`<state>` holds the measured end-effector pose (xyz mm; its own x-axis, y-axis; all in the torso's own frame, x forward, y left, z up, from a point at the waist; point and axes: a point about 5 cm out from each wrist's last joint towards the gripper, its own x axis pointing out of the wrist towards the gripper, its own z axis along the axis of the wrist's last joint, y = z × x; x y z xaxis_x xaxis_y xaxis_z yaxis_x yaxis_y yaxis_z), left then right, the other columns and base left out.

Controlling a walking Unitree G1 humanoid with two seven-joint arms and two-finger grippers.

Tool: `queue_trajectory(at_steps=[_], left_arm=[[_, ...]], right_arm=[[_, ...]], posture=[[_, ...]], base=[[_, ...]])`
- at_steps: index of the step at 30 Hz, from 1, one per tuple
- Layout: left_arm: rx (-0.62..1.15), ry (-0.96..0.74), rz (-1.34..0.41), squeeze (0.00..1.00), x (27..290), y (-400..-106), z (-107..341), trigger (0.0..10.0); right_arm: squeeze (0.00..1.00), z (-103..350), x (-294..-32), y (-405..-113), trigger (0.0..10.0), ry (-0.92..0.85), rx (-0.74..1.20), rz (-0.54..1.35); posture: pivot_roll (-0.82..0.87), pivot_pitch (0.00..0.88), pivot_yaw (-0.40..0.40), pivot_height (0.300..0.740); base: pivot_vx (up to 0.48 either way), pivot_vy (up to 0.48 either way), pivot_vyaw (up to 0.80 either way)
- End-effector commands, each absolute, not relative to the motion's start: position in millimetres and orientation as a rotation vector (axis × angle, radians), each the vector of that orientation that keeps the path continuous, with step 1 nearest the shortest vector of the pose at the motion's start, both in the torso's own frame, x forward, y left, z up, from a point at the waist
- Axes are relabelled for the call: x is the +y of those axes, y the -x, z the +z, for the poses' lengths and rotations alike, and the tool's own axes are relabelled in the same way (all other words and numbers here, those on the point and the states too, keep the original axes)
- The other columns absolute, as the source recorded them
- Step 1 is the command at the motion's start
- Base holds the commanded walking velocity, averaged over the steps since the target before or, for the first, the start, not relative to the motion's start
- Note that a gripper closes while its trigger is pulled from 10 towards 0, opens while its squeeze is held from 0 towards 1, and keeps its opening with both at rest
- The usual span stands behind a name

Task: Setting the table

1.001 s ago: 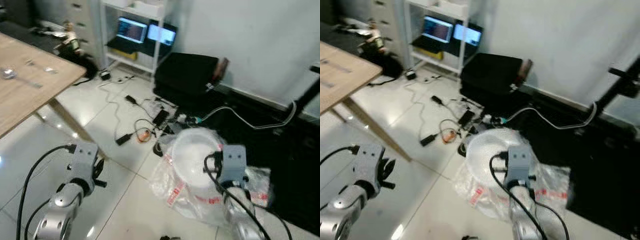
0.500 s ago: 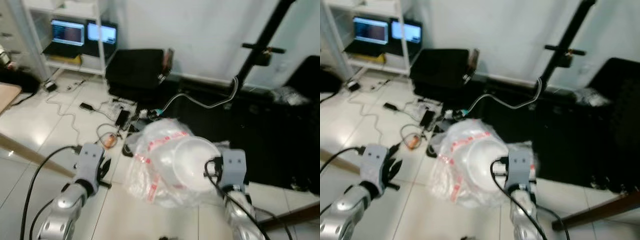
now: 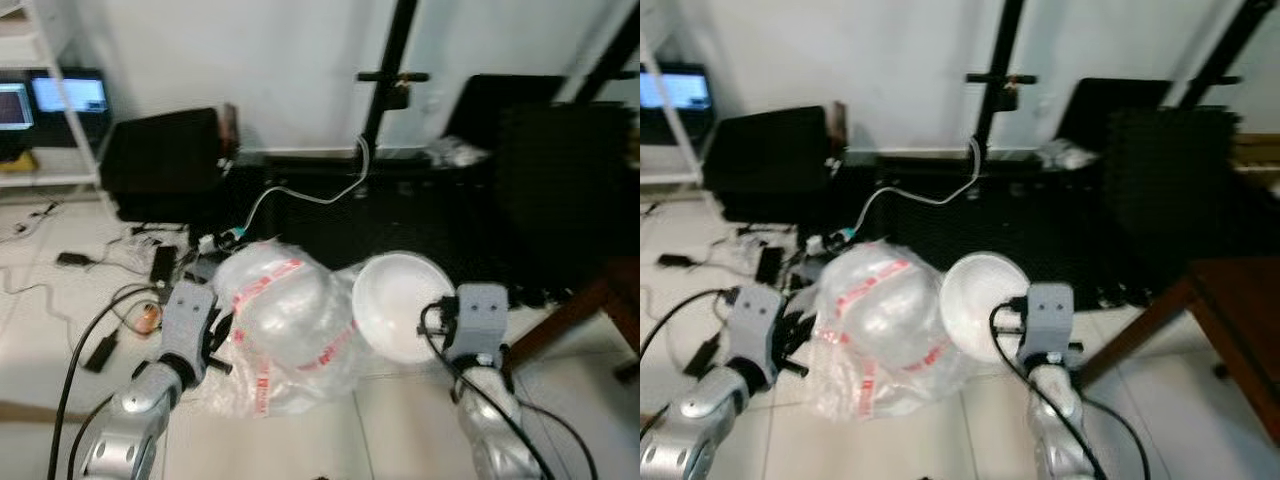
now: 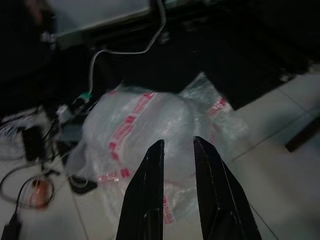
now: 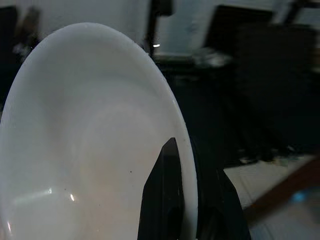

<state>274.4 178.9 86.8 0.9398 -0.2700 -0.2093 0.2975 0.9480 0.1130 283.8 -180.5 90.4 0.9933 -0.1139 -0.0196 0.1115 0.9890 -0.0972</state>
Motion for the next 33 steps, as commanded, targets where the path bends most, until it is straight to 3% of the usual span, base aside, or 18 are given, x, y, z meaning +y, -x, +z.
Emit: queue_trajectory(at_steps=[1,21,33], left_arm=[[0.203,-0.141,-0.3,0.0,177.1,-272.6,84.3,10.0],[0.166,-0.14,-0.31,0.0,171.8,-277.0,93.3,10.0],[0.09,-0.1,-0.304,0.0,160.0,-290.1,122.8,10.0]], right_arm=[[0.0,86.6,-181.1,-281.1,10.0,0.09,0.038,-0.118],[0.0,95.2,-178.8,-281.3,10.0,0.099,0.004,-0.118],[0.0,132.3,-183.2,-284.6,10.0,0.087,-0.123,-0.164]], posture=[[-0.03,0.061,0.027,0.74],[-0.03,0.055,0.028,0.74],[-0.04,0.062,0.034,0.74]], base=[[0.0,0.0,-0.8],[0.0,0.0,-0.8],[0.0,0.0,-0.8]])
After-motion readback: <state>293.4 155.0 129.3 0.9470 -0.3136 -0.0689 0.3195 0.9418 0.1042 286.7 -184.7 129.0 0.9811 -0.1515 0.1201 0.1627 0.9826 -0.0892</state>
